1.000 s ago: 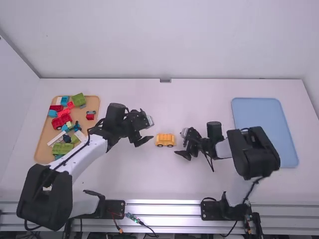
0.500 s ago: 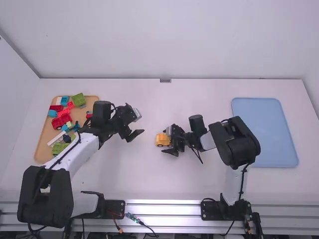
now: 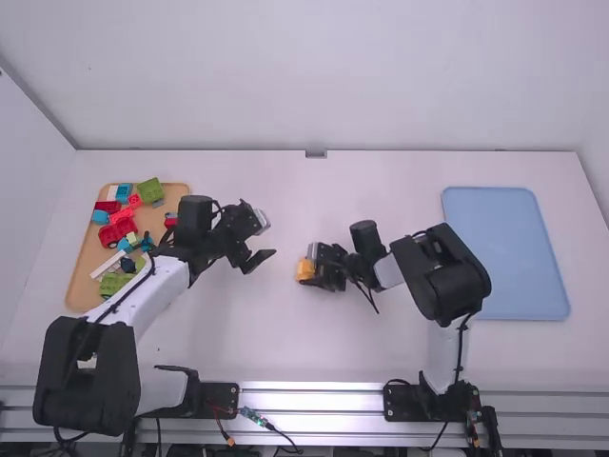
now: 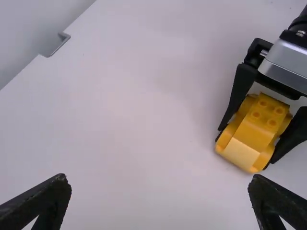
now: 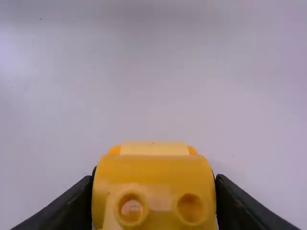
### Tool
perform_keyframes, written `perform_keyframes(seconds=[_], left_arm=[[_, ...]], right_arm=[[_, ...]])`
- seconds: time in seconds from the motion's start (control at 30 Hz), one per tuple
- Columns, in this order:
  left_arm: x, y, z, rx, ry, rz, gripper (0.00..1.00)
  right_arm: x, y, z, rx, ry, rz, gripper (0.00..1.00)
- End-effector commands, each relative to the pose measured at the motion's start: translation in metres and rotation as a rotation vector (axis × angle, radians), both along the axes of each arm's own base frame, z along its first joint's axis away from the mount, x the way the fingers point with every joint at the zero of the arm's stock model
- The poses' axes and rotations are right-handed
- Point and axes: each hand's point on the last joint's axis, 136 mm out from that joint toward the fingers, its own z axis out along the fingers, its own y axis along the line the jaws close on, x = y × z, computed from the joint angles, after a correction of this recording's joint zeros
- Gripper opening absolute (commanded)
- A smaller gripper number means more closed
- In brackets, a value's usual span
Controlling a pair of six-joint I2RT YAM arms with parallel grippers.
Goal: Assemble lego blocks to make yellow taxi
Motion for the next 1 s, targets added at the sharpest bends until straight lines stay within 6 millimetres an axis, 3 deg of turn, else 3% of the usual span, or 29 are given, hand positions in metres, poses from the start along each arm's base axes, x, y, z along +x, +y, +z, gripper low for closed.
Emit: perform_keyframes(seconds=[0.0,0.1,0.27,0.43,0.53,0.6,0.63,0.7,0.73,0.8,0.83,0.87,0.97], left_arm=[[-0.003,-0.003,0.004,-0.02,-0.003,-0.011,0.99],[-0.003,-0.003,0.004,-0.02,-0.003,-0.011,0.99],[-0.003,-0.003,0.004,-0.019,-0.004,-0.011,0.99],[-0.003,-0.002,0.004,-0.016,-0.006,-0.011,0.99],[-0.003,-0.002,0.004,-0.016,-0.006,-0.011,0.99],[-0.003,-0.002,0.004,-0.016,-0.006,-0.011,0.99],[-0.003,-0.002,0.004,-0.016,-0.006,-0.011,0.99],[-0.003,-0.002,0.004,-0.016,-0.006,-0.011,0.99],[-0.003,-0.002,0.004,-0.016,-0.006,-0.011,0.99],[-0.003,-0.002,0.004,-0.016,-0.008,-0.011,0.99],[-0.002,-0.002,0.005,-0.016,-0.01,-0.011,0.99],[-0.002,-0.002,0.005,-0.016,-0.011,-0.011,0.99],[0.0,-0.003,0.006,-0.02,-0.028,-0.009,0.99]], right_arm=[[0.003,-0.001,-0.006,-0.015,0.016,-0.012,0.46],[0.003,-0.001,-0.004,-0.007,0.013,-0.01,0.44],[0.026,-0.013,0.014,0.025,0.03,-0.114,0.44],[0.049,-0.054,0.04,-0.009,0.029,-0.272,0.42],[0.067,-0.102,0.066,-0.044,-0.017,-0.433,0.4],[0.071,-0.118,0.074,-0.047,-0.037,-0.481,0.39],[0.076,-0.15,0.09,-0.049,-0.07,-0.575,0.38],[0.08,-0.18,0.1,-0.063,-0.092,-0.677,0.38],[0.082,-0.194,0.104,-0.067,-0.094,-0.735,0.38],[0.08,-0.25,0.109,-0.09,-0.092,-0.937,0.37],[0.078,-0.266,0.108,-0.098,-0.091,-0.986,0.37],[0.077,-0.268,0.108,-0.1,-0.091,-0.995,0.37],[0.063,-0.328,0.103,-0.121,-0.083,-1.19,0.32]])
